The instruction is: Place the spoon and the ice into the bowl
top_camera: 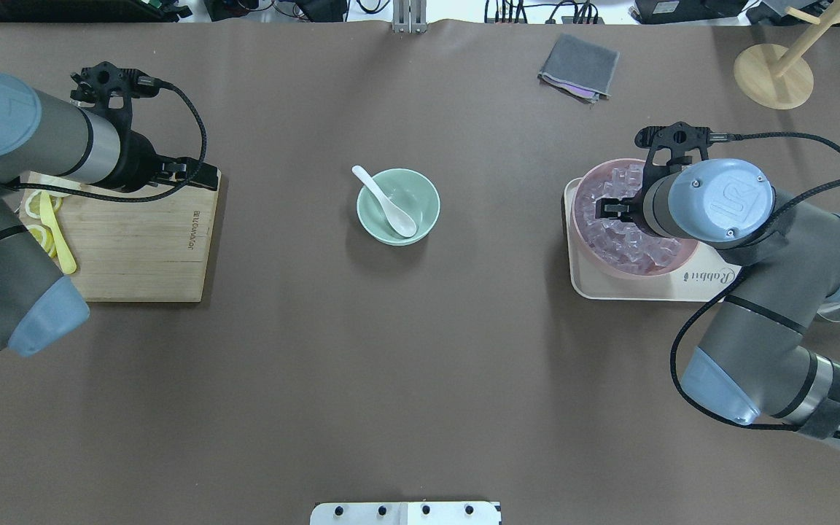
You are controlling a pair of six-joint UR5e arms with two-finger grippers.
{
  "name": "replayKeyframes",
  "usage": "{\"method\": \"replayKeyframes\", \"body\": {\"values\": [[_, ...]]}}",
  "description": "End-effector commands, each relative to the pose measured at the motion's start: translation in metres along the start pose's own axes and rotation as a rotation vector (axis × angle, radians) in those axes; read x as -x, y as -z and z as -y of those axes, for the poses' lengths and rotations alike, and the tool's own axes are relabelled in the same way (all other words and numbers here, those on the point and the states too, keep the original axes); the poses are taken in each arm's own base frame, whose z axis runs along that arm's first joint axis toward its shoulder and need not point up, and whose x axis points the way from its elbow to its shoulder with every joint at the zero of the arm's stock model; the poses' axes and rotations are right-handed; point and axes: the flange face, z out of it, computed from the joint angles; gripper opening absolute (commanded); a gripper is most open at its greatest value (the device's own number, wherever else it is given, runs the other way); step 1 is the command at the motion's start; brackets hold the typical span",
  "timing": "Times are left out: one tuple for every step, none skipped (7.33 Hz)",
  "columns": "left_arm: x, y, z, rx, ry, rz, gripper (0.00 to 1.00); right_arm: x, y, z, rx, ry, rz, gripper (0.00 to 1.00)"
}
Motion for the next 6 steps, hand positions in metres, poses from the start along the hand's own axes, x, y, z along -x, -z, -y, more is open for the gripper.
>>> {"method": "replayKeyframes", "body": {"values": [[0.005,0.000,0.000,0.005,0.001,0.002,1.00,0.004,0.000,-0.006,0.004,0.022,0.004,0.53],[0.005,0.000,0.000,0.005,0.002,0.002,1.00,0.005,0.001,-0.008,0.006,0.071,0.007,0.47],[0.004,-0.001,0.000,0.005,0.002,0.002,1.00,0.007,0.001,-0.011,0.009,0.102,0.011,0.44],[0.004,-0.001,0.000,0.005,0.005,0.002,1.00,0.005,-0.002,-0.016,0.016,0.115,0.004,0.44],[0.004,-0.001,0.000,0.005,0.006,0.002,1.00,0.001,-0.004,-0.017,0.019,0.140,-0.003,0.45],[0.004,0.000,0.000,0.004,0.005,0.001,1.00,-0.003,-0.007,-0.018,0.021,0.151,-0.010,0.45]]}}
